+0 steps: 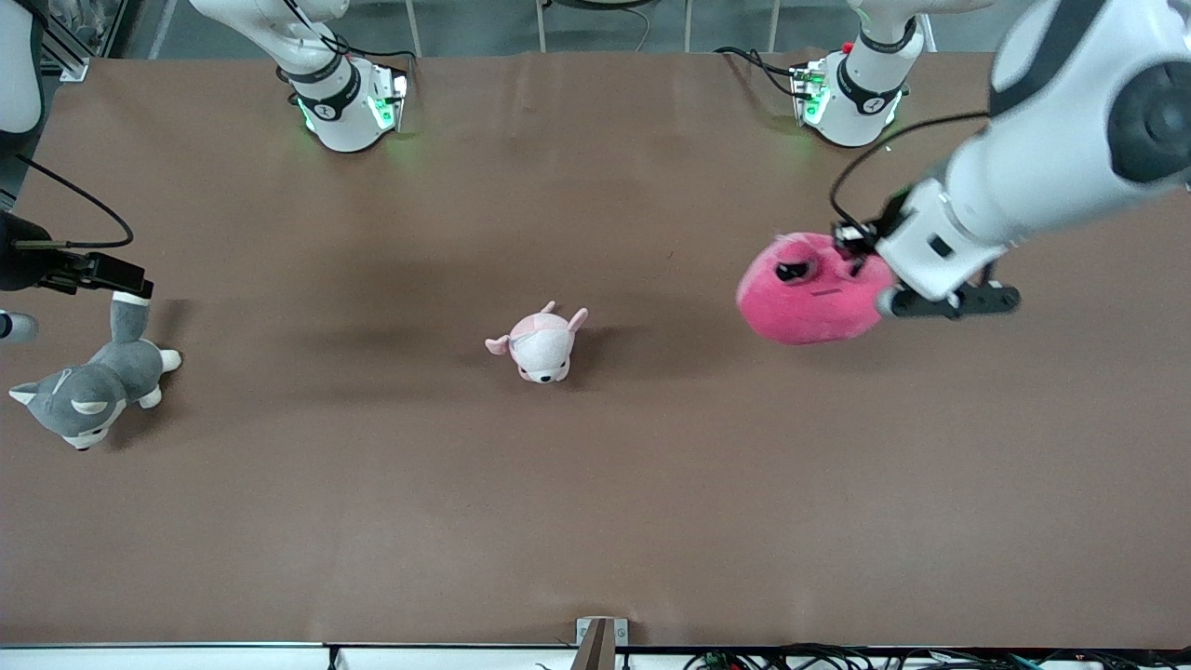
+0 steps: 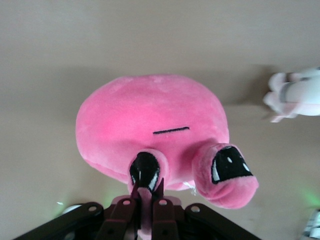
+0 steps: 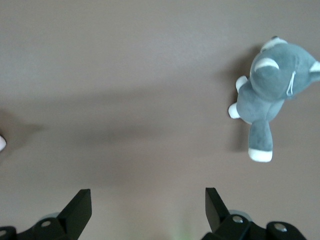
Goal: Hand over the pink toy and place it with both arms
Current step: 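Carry the pink toy with the left gripper while the right gripper approaches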
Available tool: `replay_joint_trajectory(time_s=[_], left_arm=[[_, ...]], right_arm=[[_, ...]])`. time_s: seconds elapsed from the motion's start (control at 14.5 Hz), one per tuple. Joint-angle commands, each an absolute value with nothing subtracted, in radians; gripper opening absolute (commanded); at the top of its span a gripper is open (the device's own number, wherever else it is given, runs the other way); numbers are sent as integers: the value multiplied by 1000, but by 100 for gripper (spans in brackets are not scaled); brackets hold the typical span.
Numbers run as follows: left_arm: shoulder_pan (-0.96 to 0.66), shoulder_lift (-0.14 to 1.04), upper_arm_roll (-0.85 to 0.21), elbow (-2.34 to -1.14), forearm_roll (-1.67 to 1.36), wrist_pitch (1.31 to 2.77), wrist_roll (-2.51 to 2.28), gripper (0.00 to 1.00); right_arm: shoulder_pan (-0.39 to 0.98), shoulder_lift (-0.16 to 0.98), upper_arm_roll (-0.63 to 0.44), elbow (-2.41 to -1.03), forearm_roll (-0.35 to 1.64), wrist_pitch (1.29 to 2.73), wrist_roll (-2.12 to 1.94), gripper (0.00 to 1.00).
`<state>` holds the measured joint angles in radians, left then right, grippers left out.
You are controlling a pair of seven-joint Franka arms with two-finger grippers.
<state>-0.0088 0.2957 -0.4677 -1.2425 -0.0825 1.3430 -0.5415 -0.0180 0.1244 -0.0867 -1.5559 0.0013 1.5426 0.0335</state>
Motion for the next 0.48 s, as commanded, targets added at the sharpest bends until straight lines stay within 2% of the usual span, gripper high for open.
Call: replay_joint_trajectory(time_s=[0.0, 0.41], left_arm=[[-81, 310, -518, -1174, -92, 1341, -702, 0], [-284, 327, -517, -1151, -91, 1505, -903, 0]], right_arm=[[-5, 101, -69, -1557, 32, 1514, 301, 100], [175, 94, -67, -1557, 217, 1500, 975, 100]])
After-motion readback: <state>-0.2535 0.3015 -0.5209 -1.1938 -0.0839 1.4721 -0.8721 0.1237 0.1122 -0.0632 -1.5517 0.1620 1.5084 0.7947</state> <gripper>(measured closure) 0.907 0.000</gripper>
